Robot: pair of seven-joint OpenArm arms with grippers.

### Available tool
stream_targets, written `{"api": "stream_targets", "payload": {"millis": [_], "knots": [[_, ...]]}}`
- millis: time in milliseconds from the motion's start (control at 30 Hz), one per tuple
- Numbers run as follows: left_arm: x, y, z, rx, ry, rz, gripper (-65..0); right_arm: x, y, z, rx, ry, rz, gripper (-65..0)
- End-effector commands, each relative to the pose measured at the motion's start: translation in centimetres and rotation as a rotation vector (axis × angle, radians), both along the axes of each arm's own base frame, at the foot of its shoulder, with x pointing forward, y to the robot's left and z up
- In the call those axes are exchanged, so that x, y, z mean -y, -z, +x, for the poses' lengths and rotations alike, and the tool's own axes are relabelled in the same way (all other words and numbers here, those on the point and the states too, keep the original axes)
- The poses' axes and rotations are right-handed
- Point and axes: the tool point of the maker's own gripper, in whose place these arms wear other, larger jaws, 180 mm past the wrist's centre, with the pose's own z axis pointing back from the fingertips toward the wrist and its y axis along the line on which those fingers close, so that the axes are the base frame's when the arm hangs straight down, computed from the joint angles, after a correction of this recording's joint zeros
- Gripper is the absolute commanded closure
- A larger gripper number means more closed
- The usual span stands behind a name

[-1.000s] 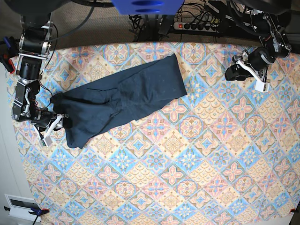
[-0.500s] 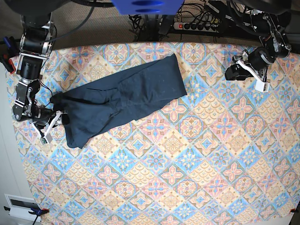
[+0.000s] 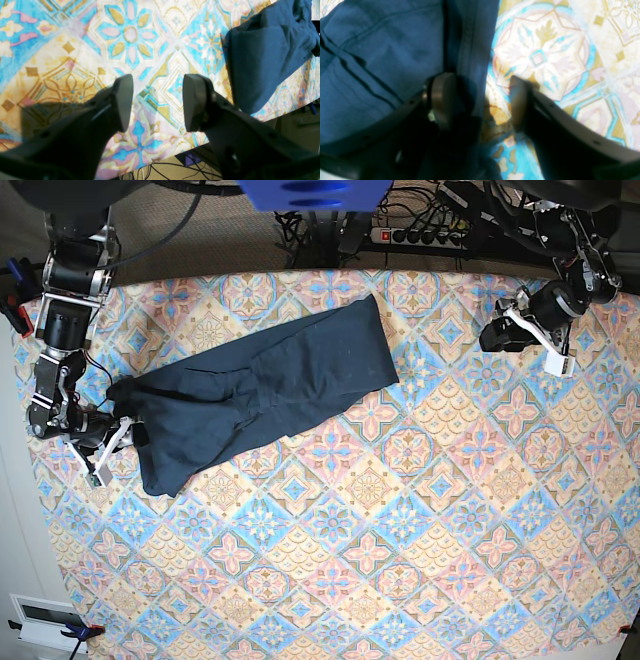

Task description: Layout the t-shirt on the table in an organized manner, then fold the t-shirt properly

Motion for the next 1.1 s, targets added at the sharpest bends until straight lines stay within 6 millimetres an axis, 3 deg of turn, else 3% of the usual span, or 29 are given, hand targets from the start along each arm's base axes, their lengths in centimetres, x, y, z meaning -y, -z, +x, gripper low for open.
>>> {"api": "stream_targets", "payload": {"millis": [0, 167, 367, 633, 700, 867, 1067], "knots": [[-0.4, -1.1, 0.6, 0.042, 0.002, 0.009, -31.5, 0.8, -1.9, 1.3, 0.056, 0.008, -0.003, -32.7], [-0.4, -1.1, 0.7, 0.044, 0.002, 0.009, -31.5, 0.2, -1.8, 1.3, 0.05, 0.006, 0.016, -32.8], [-0.4, -1.1, 0.7, 0.043, 0.004, 0.008, -31.5, -1.4, -3.2, 2.3, 0.111, 0.028, 0.146, -32.8], [-0.4, -1.1, 0.7, 0.043, 0.004, 0.008, -31.5, -1.6, -3.1, 2.3, 0.108, 0.028, 0.153, -32.7], [-0.4, -1.1, 0.7, 0.043, 0.004, 0.008, -31.5, -1.6, -2.8, 2.1, 0.1, 0.03, 0.155, -32.7], [-0.4, -1.1, 0.7, 0.044, 0.002, 0.009, -31.5, -1.1, 0.1, 0.4, 0.014, 0.087, 0.198, -32.7], [-0.5, -1.2, 0.7, 0.044, 0.001, 0.011, -31.5, -1.1, 0.8, -0.3, -0.017, 0.084, 0.195, -32.5]]}}
